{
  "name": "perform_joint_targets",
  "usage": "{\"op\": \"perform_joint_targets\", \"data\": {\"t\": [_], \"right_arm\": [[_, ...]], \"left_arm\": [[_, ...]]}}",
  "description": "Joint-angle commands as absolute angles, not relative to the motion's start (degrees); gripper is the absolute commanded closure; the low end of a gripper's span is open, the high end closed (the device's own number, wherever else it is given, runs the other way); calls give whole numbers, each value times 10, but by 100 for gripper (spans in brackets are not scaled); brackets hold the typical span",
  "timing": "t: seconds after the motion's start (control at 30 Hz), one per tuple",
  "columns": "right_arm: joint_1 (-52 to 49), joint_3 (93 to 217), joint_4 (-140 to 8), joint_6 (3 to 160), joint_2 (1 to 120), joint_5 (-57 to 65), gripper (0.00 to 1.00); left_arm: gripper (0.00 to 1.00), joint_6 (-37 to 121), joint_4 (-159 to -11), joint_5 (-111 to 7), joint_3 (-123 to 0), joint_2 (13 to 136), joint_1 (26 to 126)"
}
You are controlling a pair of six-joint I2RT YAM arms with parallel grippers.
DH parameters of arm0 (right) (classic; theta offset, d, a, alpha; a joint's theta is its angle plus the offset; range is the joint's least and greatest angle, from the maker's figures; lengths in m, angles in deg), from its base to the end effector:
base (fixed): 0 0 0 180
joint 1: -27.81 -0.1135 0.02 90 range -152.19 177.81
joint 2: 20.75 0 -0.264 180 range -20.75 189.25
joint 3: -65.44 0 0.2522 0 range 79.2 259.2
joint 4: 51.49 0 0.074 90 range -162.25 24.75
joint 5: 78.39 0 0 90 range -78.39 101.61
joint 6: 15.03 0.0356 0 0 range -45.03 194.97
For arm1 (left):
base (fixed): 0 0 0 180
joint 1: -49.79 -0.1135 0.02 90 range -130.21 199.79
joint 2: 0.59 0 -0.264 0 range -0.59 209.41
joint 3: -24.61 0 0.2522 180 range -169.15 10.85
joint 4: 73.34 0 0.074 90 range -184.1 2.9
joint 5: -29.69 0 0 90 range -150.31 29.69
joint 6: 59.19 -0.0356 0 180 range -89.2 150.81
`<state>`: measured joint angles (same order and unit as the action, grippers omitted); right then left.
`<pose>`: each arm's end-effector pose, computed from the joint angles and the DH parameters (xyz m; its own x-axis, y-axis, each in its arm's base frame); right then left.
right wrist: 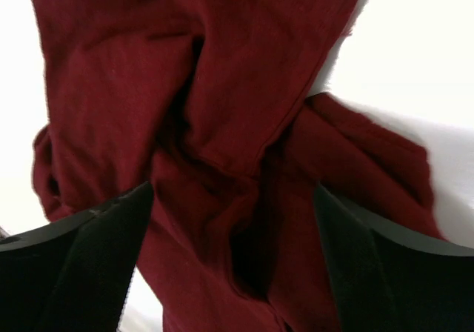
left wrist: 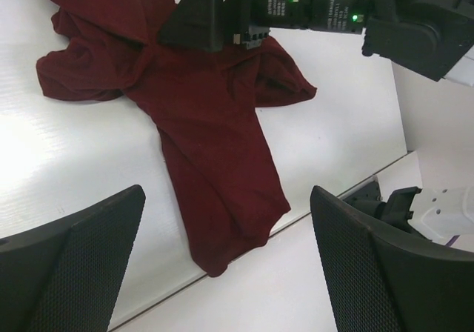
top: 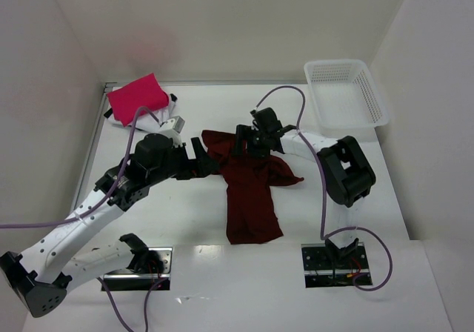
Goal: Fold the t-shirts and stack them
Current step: Flatten out the tshirt
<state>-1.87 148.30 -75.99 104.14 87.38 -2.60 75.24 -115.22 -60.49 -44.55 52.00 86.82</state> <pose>0.3435 0.2058 0.1739 -0.8803 0.0422 -0.4726 -0.2161 0.8511 0.4784 0.1601 -0.1206 0.3483 -0.6637 -0.3762 -0.6465 0.1895 0.7515 -0.6319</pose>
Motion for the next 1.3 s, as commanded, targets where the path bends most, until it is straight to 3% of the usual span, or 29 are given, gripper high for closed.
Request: {"op": "perform_joint_targets", "data": {"t": [0.0,0.1,0.33,0.6,0.83,1.27], "right_arm": [[-32,1506,-746,1049,880,-15,19],[-32,1506,-735,1056,880,-17,38],[-32,1541,-736,1066,880,-30,98],[-32,1660,-783,1101,831,-15,100],[-32,1778,-836,1093,838,-3,100],[-32,1745,-805,1107,834,-15,100]], "left_arm": [[0,731,-1155,-614,-474,510,868],[0,729,-1155,-611,-474,512,868],[0,729,-1150,-579,-463,515,868],[0,703,-1133,-502,-441,546,868],[0,661,-1117,-582,-477,660,879],[0,701,-1099,-779,-610,884,954]]}}
